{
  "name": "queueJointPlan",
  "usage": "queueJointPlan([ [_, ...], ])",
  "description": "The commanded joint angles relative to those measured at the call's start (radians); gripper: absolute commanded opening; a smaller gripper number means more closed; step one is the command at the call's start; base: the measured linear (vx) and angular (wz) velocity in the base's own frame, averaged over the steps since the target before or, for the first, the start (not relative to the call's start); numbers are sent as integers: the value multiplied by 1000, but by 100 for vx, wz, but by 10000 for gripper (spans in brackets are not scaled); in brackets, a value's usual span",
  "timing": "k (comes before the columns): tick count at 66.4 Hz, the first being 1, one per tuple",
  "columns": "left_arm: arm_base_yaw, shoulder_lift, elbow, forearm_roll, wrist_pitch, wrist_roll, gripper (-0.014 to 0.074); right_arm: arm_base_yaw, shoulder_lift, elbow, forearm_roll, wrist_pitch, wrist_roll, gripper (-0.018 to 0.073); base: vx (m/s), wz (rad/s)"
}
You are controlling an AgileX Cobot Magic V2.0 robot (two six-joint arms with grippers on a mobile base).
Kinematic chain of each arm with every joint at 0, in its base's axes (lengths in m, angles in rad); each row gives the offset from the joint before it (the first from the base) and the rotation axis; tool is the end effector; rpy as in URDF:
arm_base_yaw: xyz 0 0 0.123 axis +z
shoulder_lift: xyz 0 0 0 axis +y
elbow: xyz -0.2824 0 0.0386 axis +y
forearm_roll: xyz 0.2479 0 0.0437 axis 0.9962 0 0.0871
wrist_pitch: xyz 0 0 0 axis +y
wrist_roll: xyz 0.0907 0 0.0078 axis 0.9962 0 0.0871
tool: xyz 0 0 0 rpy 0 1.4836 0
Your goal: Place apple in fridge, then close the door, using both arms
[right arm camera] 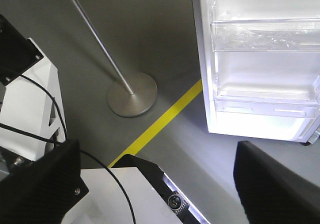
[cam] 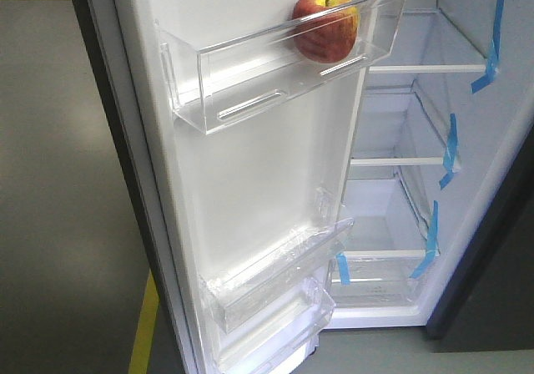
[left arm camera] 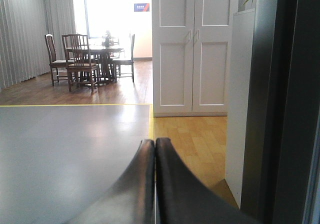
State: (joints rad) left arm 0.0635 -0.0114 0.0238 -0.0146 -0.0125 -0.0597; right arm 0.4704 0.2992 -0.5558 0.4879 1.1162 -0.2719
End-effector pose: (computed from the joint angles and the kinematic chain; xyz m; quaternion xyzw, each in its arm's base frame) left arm 0.0562 0.0036 0.2068 -0.0466 0.6740 -0.0039 0.7373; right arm 0.0112 0.0488 0.2937 -0.3118 0.8381 0.2774 0.3514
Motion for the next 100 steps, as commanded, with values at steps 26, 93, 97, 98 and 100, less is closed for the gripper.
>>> queueJointPlan([
  [26, -3, -15, -16, -1, -77, -9, -6, -3, 11, -22, 23, -47, -4, 594, 0, 0],
  [93, -3, 10, -106, -36, -76, -95, -6, -3, 11, -22, 22, -47, -7, 594, 0, 0],
  [97, -3, 50, -160, -36, -51, -95, -6, -3, 11, -22, 22, -47, -7, 594, 0, 0],
  [98, -3, 61, -174, -36, -43, -95, -6, -3, 11, -22, 22, -47, -7, 594, 0, 0],
  [100, -3, 93, -212, -36, -20, -95, -6, -3, 11, -22, 22, -47, -7, 594, 0, 0],
])
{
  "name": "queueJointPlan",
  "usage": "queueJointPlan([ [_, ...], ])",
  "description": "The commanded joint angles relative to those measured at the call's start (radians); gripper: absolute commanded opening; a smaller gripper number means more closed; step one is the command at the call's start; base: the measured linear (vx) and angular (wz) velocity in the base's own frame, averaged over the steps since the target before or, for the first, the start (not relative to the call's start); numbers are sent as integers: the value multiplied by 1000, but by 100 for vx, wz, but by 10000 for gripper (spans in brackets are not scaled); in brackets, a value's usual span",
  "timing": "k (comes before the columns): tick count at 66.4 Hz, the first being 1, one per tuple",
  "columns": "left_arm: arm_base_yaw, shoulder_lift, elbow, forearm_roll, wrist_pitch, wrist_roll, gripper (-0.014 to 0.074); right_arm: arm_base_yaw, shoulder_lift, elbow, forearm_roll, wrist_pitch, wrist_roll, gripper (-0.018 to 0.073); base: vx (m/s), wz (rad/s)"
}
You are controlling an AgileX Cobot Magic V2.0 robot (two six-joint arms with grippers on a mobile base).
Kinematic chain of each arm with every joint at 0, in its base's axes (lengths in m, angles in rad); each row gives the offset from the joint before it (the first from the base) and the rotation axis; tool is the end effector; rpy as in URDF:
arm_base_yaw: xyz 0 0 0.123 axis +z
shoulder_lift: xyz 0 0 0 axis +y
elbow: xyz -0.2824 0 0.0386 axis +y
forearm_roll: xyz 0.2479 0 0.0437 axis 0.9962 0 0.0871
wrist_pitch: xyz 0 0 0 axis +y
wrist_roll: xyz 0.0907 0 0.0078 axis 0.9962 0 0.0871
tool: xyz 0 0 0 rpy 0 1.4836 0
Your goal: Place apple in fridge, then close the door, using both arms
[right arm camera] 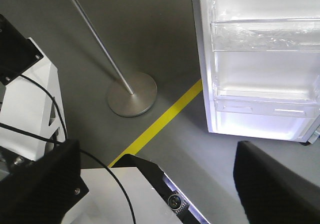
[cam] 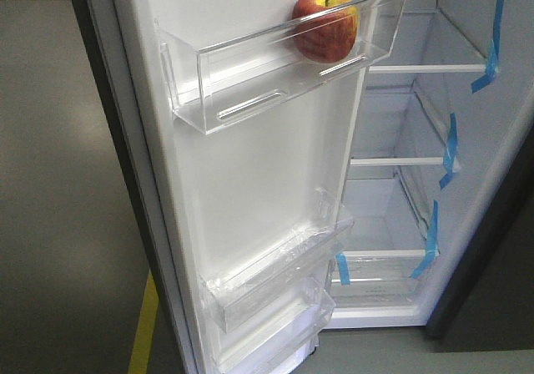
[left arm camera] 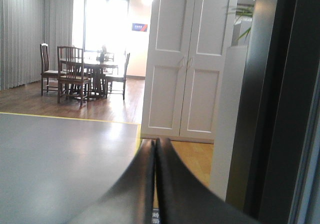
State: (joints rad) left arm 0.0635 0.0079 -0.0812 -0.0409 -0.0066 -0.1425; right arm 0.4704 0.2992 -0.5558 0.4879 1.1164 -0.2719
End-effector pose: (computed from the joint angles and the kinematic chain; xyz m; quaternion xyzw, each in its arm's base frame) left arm 0.0516 0.0033 0.2406 -0.0796 0.6407 -0.0457 0.7623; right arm 0.0112 0.0488 0.2937 -0.3119 0.8381 0.2773 0.3513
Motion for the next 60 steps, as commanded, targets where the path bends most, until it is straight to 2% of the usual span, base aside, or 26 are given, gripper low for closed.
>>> queueJointPlan([
  [1, -3, 87, -123, -10, -16, -12, -6, -3, 11, -22, 22, -47, -7, 594, 0, 0],
  [17, -3, 416, -422, -1, 283, 0, -6, -3, 11, -22, 22, -47, -7, 594, 0, 0],
  [28, -3, 666, -600, -1, 483, 87, -6, -3, 11, -22, 22, -47, -7, 594, 0, 0],
  [36, -3, 817, -705, -1, 574, 129, -6, -3, 11, -22, 22, -47, -7, 594, 0, 0],
  [44, -3, 952, -796, -1, 638, 131, -6, -3, 11, -22, 22, -47, -7, 594, 0, 0],
  [60, -3, 1184, -949, -10, 706, 143, -6, -3, 11, -22, 22, -47, -7, 594, 0, 0],
])
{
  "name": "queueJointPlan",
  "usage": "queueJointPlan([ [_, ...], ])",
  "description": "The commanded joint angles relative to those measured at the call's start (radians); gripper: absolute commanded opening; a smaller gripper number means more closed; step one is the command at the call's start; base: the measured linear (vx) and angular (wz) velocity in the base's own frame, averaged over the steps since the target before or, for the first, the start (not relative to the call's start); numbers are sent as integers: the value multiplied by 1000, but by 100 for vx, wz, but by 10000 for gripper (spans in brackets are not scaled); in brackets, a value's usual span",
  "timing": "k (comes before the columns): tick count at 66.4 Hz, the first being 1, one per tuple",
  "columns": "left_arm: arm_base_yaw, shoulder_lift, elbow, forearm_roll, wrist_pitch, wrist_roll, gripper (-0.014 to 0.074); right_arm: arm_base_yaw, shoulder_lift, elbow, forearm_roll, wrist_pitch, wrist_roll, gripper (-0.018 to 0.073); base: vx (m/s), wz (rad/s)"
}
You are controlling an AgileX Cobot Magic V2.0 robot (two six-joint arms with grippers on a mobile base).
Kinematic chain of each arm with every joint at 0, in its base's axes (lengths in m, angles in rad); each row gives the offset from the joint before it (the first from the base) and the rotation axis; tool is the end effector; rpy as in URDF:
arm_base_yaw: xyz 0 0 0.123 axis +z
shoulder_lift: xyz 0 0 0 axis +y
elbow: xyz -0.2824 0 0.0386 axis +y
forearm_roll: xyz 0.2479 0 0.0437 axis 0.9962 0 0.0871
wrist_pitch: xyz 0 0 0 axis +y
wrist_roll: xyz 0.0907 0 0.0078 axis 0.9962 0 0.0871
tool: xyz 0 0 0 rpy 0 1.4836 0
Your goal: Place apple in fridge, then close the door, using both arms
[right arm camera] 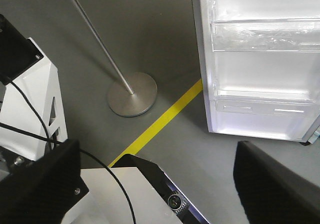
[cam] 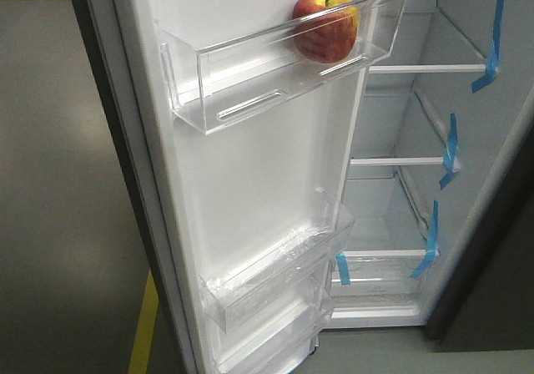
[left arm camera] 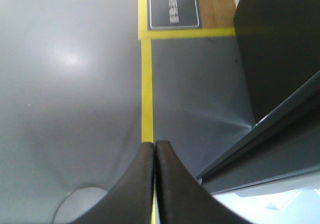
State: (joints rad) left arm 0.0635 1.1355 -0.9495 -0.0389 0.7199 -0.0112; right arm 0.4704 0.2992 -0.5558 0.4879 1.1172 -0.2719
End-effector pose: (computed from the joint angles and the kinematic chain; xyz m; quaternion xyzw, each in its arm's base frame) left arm 0.2294 0.0122 0.3259 -0.0436 0.9290 -0.0077 0.3675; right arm 0.0112 0.0487 0.2936 -0.3120 0.8382 0.2773 0.3510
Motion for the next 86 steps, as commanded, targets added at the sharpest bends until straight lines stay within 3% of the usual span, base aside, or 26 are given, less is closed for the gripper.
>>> queueJointPlan([
  [1, -3, 69, -90, -12, -16, 11, -6, -3, 11, -22, 22, -48, -7, 594, 0, 0],
  [28, -3, 364, -367, -220, 31, 186, -6, -3, 11, -22, 22, -48, -7, 594, 0, 0],
  [53, -3, 627, -630, -463, 121, 354, -6, -3, 11, -22, 22, -48, -7, 594, 0, 0],
  [69, -14, 707, -694, -646, 174, 455, -6, -3, 11, -22, 22, -48, -7, 594, 0, 0],
  [86, -109, 711, -695, -666, 184, 523, -6, -3, 11, -22, 22, -48, -7, 594, 0, 0],
])
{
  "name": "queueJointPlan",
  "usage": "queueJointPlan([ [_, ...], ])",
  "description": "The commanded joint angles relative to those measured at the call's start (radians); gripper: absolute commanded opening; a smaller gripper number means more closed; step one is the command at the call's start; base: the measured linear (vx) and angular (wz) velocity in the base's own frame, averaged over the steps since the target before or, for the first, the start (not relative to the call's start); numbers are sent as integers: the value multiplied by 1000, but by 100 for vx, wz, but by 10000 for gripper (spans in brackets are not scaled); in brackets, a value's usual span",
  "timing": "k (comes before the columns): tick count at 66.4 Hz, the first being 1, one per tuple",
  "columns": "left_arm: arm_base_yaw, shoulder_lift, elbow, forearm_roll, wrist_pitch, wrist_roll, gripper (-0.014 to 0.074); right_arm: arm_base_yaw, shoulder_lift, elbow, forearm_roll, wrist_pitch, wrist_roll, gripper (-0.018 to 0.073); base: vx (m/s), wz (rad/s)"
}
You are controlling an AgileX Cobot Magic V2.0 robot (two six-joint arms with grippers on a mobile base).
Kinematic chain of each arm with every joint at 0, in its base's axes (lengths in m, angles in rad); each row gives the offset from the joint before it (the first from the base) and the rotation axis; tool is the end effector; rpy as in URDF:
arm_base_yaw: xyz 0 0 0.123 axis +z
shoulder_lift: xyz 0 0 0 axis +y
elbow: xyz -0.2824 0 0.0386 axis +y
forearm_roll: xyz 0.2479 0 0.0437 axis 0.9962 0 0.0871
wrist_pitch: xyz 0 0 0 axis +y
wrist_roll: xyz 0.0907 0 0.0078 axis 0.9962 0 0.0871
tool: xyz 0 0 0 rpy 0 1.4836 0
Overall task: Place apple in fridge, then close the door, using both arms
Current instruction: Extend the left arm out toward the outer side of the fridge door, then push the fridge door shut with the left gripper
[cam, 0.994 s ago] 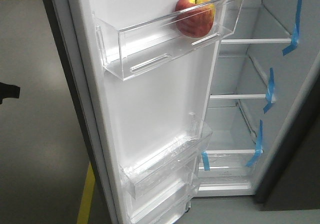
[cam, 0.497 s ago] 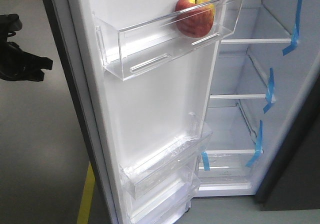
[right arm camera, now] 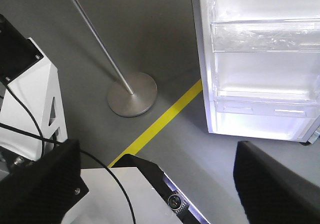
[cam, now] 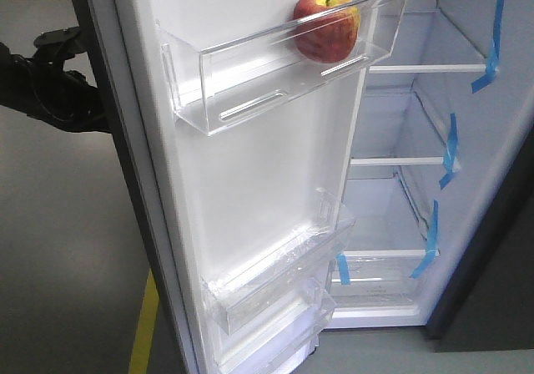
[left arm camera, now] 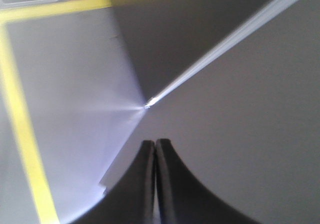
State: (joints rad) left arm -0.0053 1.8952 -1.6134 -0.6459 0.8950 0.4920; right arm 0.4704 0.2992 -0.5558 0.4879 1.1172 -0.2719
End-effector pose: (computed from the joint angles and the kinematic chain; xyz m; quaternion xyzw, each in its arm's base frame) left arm 0.4214 -0.0450 0.2847 0.0970 0.9256 -0.2249 0.2886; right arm 0.0112 0.0487 0.2936 -0.3120 0.8382 0.2773 0.3510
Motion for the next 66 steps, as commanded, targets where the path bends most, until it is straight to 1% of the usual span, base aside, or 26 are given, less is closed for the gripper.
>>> queueJointPlan([
  [1, -44, -49, -31, -59, 11, 20, -6, -3, 11, -22, 22, -48, -7, 594, 0, 0],
  [8, -75, -49, -31, -58, 21, 23, -6, -3, 11, -22, 22, -48, -7, 594, 0, 0],
  [13, -101, -49, -31, -60, 25, 44, -6, -3, 11, -22, 22, -48, -7, 594, 0, 0],
  [19, -141, -49, -31, -62, 25, 46, -6, -3, 11, -22, 22, -48, -7, 594, 0, 0],
  [29, -207, -49, -31, -96, 24, 57, -6, -3, 11, -22, 22, -48, -7, 594, 0, 0],
  [39, -271, -49, -31, -175, 24, 102, -6, -3, 11, -22, 22, -48, -7, 594, 0, 0],
  [46, -317, -49, -31, -248, 20, 133, -6, -3, 11, -22, 22, -48, -7, 594, 0, 0],
  [58, -404, -49, -31, -376, -10, 209, -6, -3, 11, -22, 22, -48, -7, 594, 0, 0],
  [66, -484, -47, -31, -477, -52, 287, -6, -3, 11, -22, 22, -48, -7, 594, 0, 0],
])
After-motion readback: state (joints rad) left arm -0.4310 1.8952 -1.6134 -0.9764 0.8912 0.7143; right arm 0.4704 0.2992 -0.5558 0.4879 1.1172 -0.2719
